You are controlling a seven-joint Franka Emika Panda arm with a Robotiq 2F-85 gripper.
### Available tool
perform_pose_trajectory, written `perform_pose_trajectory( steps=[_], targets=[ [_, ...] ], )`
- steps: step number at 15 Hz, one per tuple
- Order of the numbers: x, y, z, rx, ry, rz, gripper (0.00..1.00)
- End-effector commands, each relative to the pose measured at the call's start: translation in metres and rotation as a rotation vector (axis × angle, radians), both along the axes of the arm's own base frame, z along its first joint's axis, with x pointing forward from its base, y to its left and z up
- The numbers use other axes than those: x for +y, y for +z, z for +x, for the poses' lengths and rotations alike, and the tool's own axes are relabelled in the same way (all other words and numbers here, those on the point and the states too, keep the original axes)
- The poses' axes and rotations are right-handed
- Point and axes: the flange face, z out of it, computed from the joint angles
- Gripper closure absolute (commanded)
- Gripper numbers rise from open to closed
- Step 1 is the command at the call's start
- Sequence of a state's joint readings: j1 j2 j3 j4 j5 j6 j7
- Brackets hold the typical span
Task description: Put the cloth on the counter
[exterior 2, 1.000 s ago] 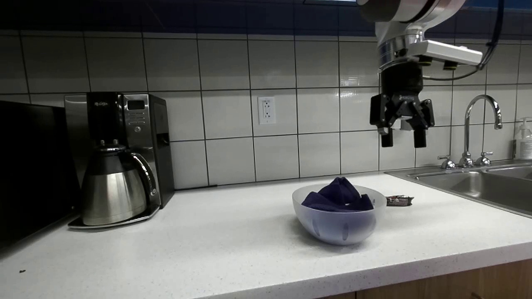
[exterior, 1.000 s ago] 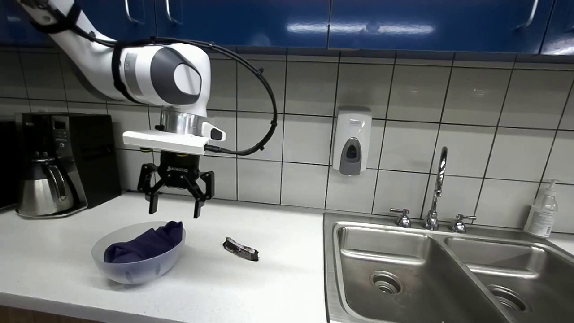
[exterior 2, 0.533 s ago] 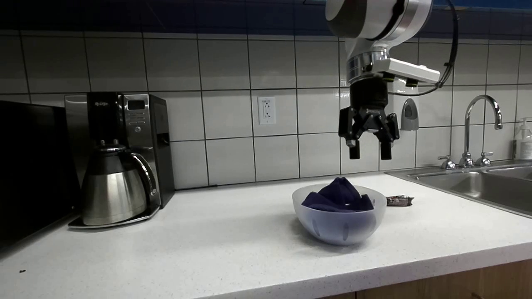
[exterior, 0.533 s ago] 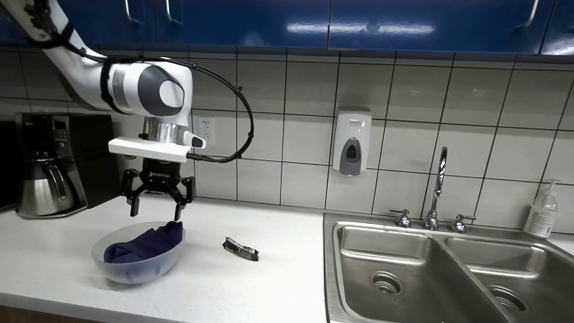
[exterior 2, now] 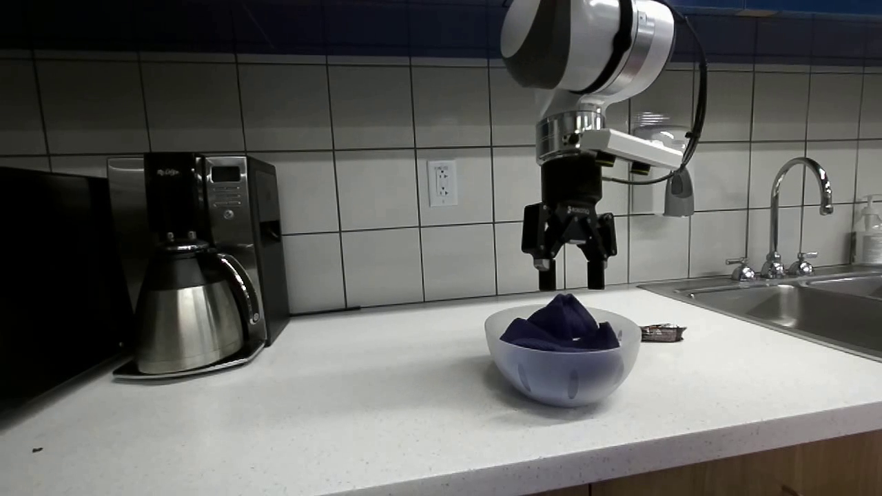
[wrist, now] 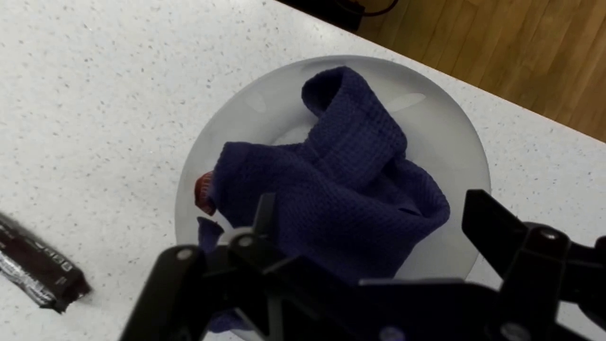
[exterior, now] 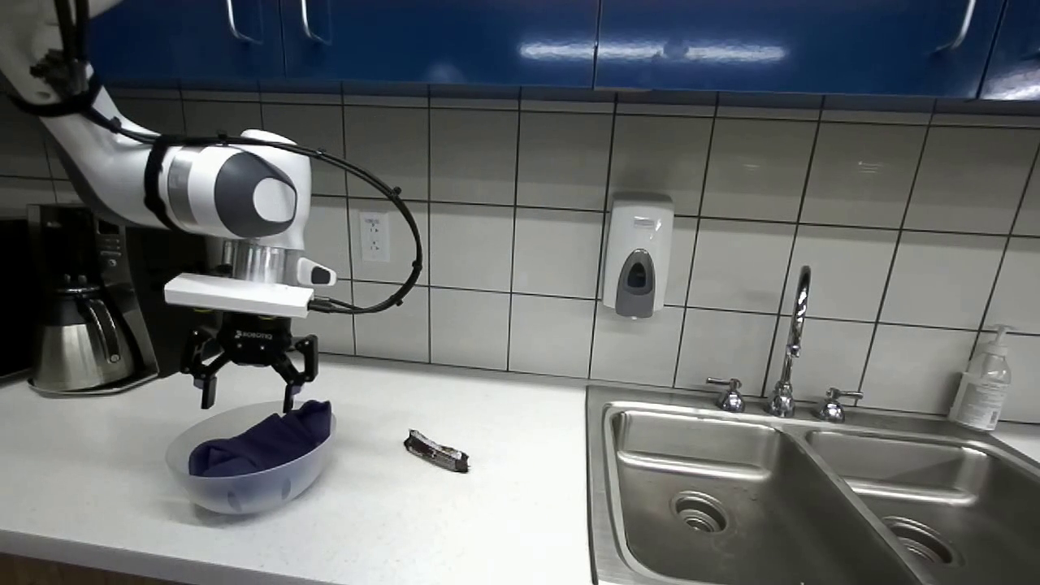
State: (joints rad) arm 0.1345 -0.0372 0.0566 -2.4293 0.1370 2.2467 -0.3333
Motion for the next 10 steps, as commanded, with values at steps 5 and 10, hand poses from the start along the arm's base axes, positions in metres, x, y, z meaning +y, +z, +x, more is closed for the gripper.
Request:
perform_pose_trajectory(
  steps=[5, 10],
  targets=[
    [0.022, -0.029, 0.000, -0.094, 0.116, 0.110, 0.00],
    [0.033, -0.052, 0.005, -0.144, 0.205, 0.130, 0.00]
  ],
)
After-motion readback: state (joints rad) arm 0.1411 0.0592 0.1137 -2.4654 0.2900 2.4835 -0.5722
